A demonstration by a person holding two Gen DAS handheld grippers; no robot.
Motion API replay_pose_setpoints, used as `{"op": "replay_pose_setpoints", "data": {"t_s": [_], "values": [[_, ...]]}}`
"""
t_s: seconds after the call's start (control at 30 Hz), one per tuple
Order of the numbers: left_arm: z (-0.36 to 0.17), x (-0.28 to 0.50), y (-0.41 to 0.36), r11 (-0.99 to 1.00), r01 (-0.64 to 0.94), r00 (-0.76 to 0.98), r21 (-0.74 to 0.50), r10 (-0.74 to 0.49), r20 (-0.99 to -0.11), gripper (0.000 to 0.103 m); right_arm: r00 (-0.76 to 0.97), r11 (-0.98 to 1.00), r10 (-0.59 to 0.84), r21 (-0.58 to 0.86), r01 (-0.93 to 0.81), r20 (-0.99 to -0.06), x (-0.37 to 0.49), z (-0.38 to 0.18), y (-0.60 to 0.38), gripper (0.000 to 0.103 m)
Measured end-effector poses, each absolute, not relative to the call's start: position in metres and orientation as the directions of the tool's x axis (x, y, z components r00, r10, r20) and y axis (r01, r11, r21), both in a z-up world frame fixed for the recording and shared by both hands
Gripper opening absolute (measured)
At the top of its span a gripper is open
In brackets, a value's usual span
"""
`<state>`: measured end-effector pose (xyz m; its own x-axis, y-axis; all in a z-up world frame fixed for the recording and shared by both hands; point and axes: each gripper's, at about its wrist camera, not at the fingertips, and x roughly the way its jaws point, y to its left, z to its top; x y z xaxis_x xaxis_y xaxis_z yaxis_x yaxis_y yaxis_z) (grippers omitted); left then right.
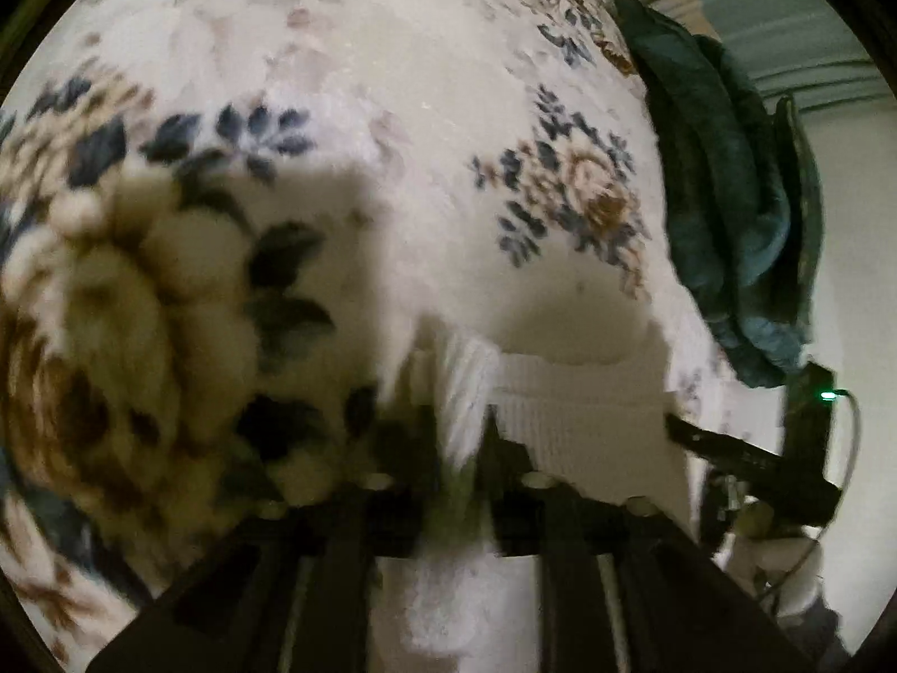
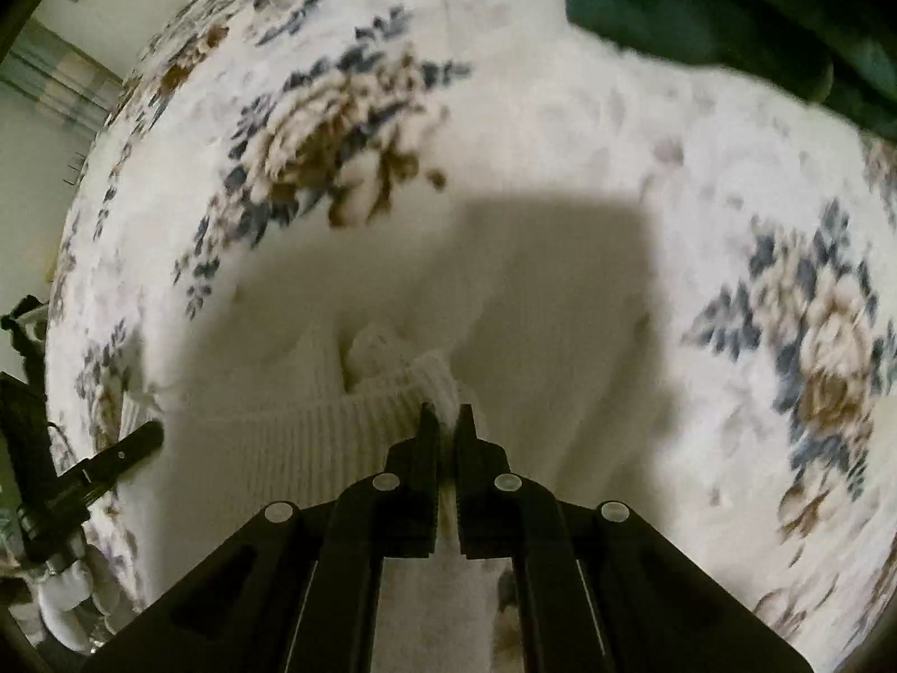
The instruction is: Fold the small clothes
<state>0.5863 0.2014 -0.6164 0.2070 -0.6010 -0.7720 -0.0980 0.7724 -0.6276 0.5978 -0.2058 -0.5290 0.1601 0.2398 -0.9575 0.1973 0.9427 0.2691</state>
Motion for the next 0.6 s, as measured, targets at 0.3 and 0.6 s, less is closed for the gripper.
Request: {"op": "replay_pose_setpoints", "data": {"t_s": [0.3, 0.6], "values": [[-0.566, 0.471, 0.245, 0.689, -0.134, 0.325, -0.712, -0.649, -0.688, 0.058, 0.172, 0.806, 0.484, 0.514, 0.293, -0.858, 0.494, -0.491, -0.255, 0.056], [-0.593, 0.358, 0.209, 0.675, -0.183, 0.295, -0.714, -0.655, -0.695, 0.056, 0.047, 0.74, 0.598, 0.573, 0.352, -0.8, 0.358, -0.55, -0.243, 0.056]]}}
